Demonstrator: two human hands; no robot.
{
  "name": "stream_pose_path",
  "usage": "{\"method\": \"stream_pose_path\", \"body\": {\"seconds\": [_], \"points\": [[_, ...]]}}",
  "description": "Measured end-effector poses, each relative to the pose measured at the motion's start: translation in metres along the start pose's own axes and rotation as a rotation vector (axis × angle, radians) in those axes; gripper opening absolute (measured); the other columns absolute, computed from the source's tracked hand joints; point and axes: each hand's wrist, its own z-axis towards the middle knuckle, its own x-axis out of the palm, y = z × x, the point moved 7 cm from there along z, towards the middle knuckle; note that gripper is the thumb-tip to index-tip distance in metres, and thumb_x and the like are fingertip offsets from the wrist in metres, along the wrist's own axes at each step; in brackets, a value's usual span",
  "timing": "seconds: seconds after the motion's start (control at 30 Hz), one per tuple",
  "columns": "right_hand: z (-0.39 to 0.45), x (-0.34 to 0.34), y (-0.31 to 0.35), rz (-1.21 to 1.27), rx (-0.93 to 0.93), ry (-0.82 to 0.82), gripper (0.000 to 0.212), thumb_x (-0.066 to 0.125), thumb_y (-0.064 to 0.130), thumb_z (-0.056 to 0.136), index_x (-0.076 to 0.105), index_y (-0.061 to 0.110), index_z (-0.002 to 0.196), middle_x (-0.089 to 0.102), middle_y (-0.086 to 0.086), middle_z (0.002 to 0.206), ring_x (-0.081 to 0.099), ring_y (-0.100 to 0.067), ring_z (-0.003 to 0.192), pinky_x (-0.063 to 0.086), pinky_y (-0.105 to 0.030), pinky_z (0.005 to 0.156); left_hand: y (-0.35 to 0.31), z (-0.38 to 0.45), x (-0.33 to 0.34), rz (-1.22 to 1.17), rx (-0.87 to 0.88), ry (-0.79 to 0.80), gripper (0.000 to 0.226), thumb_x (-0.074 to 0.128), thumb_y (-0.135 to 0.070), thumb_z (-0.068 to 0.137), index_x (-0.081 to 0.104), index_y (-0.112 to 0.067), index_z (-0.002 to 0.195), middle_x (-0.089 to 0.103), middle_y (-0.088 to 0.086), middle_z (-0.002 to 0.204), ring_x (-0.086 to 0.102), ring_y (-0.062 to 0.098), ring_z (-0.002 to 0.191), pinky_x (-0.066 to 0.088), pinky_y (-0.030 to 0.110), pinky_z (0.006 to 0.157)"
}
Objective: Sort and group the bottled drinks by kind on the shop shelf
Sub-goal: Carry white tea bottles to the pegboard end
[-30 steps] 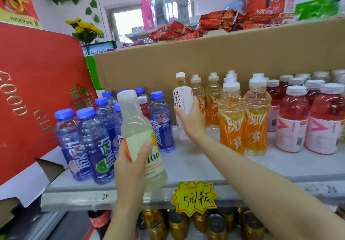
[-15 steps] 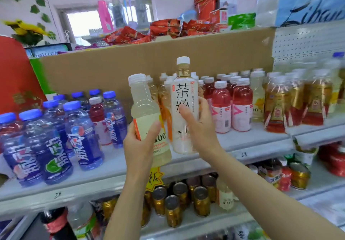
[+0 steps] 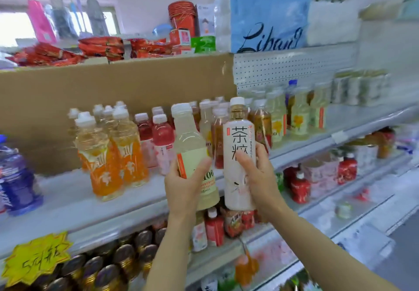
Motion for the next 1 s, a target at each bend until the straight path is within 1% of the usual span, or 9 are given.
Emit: {"method": "stream_pose_path", "body": {"seconds": [0.13,0.23,0.33,0.4,0.63,0.73,0.8,0.93,1.0], "points": [[0.008,-0.071,0.0,0.045,0.04,-0.056,0.037,0.069,0.032,0.089,0.055,0.02,0.121,0.073,-0.001,0.105,0.071,-0.022,0.094,0.058,-0.038,0.075,0.022,-0.008,0.067,-0.012,-0.025,0.034,0.039,0.091,-0.029,0.07,0.068,-0.023,0.101,0.076,-0.002,0.088,0.071,0.014,0.079,0.058,0.029,0.065],[0.019,-0.117,0.002,0.03,0.058,-0.08,0.043,0.07,0.039,0.082,0.056,0.018,0.117,0.073,-0.003,0.103,0.071,-0.023,0.092,0.058,-0.04,0.075,0.033,-0.012,0.116,-0.017,-0.034,0.067,0.046,0.089,-0.04,0.066,0.067,-0.026,0.104,0.075,-0.003,0.092,0.072,0.016,0.083,0.059,0.032,0.07],[0.035,-0.158,0.004,0.013,0.064,-0.093,0.027,0.065,0.027,0.093,0.055,0.017,0.116,0.072,0.0,0.097,0.071,-0.016,0.084,0.057,-0.029,0.066,0.047,-0.008,0.164,-0.034,-0.068,0.096,0.041,0.085,-0.039,0.076,0.062,-0.031,0.108,0.072,-0.005,0.096,0.07,0.015,0.089,0.059,0.033,0.074],[0.047,-0.182,0.005,-0.012,0.051,-0.1,0.033,0.067,0.034,0.087,0.056,0.021,0.116,0.073,0.004,0.094,0.07,-0.014,0.084,0.057,-0.027,0.066,0.057,-0.001,0.192,-0.035,-0.086,0.117,0.043,0.079,-0.043,0.081,0.057,-0.033,0.117,0.069,-0.007,0.103,0.068,0.012,0.095,0.058,0.033,0.078],[0.099,-0.254,-0.013,0.055,0.034,-0.193,0.026,0.061,0.025,0.094,0.055,0.014,0.116,0.071,-0.005,0.094,0.068,-0.022,0.08,0.059,-0.036,0.066,0.091,0.033,0.275,-0.157,-0.061,0.202,0.04,0.066,-0.031,0.095,0.046,-0.029,0.129,0.066,-0.009,0.115,0.066,0.0,0.098,0.055,0.024,0.083],[0.128,-0.275,-0.015,0.045,0.021,-0.206,0.036,0.068,0.034,0.083,0.058,0.017,0.113,0.072,-0.002,0.093,0.068,-0.021,0.083,0.058,-0.035,0.067,0.099,0.053,0.305,-0.073,0.031,0.203,0.059,0.068,-0.043,0.09,0.039,-0.031,0.139,0.059,-0.007,0.128,0.058,0.004,0.113,0.049,0.034,0.099],[0.149,-0.29,-0.016,0.037,0.005,-0.216,0.031,0.065,0.033,0.085,0.058,0.019,0.112,0.072,-0.001,0.093,0.068,-0.019,0.082,0.057,-0.034,0.066,0.104,0.065,0.323,-0.015,0.075,0.196,0.071,0.066,-0.047,0.088,0.029,-0.03,0.147,0.051,-0.007,0.137,0.052,0.004,0.12,0.046,0.036,0.105],[0.185,-0.315,-0.024,0.071,0.002,-0.2,0.031,0.06,0.036,0.083,0.058,0.022,0.111,0.068,-0.01,0.101,0.065,-0.03,0.088,0.054,-0.052,0.078,0.117,0.081,0.349,0.148,0.145,0.092,0.09,0.063,-0.059,0.08,0.021,-0.026,0.152,0.042,-0.005,0.141,0.045,0.016,0.128,0.04,0.046,0.112],[0.202,-0.326,-0.029,0.079,0.007,-0.179,0.034,0.059,0.036,0.082,0.058,0.023,0.113,0.069,-0.008,0.099,0.065,-0.032,0.089,0.054,-0.051,0.076,0.128,0.09,0.359,0.25,0.162,0.021,0.089,0.066,-0.052,0.087,0.017,-0.022,0.154,0.038,-0.001,0.145,0.04,0.019,0.132,0.036,0.045,0.115]]}}
